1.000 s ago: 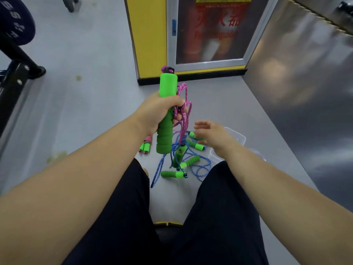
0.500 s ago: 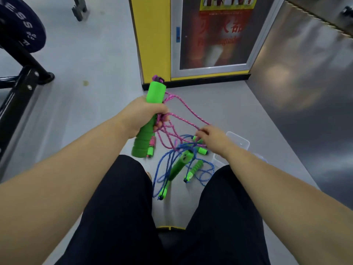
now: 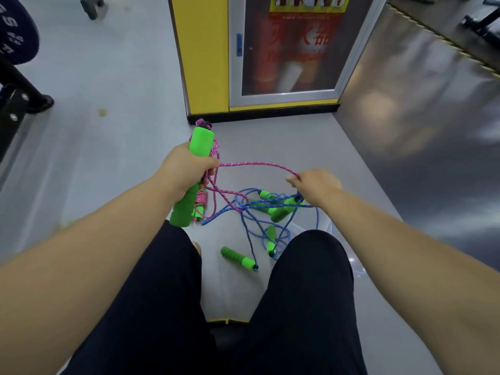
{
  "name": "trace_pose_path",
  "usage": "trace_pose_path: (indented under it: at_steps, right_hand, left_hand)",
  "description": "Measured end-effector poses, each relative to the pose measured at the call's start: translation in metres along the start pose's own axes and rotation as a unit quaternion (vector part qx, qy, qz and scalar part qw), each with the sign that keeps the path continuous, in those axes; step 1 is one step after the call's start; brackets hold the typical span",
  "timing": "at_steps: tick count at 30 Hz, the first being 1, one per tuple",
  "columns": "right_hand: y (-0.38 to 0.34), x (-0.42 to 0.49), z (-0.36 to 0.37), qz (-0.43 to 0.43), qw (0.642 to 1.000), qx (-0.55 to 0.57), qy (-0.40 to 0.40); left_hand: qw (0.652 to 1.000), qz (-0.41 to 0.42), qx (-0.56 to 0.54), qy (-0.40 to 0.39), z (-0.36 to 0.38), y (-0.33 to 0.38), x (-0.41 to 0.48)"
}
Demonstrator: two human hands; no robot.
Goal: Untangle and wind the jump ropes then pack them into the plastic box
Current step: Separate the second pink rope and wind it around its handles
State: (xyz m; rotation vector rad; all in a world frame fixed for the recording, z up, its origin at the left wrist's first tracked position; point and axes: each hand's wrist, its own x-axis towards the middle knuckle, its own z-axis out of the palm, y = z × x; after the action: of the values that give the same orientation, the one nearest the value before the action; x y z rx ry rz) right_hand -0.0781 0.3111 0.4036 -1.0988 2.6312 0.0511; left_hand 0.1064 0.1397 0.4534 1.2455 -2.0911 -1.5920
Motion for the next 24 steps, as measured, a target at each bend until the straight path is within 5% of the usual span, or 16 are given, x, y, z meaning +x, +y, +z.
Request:
trace_pose_path:
  at_steps: [4,9,14,20,24]
  right_hand:
    - [0.004,0.005,-0.011,0.023,0.998,0.021,0.049]
    - [0.006,0.013,-0.017,0.085,0.924,0.368,0.052]
    - [0.014,0.008,-0.013,0.066,0.953,0.289,0.058]
    - [-0.008,-0.01,-0.004,0.005,0.845,0.533,0.039]
    - [-0.029,-0.031,-0.003,-0.082,0.905,0.414,-0.057]
  left_hand:
    - [0.999,-0.004,-0.022,-0.034,0.009,-0.002,-0.005]
    - [0.995,-0.009,-0.043,-0.087,0.016,-0.008,-0.009]
    - [0.974,-0.033,-0.2,-0.1,0.018,0.003,-0.01]
    - [0.937,-0.016,-0.328,-0.122,0.018,0.028,-0.011]
    - [0.911,-0.011,-0.391,-0.131,0.019,0.04,-0.012]
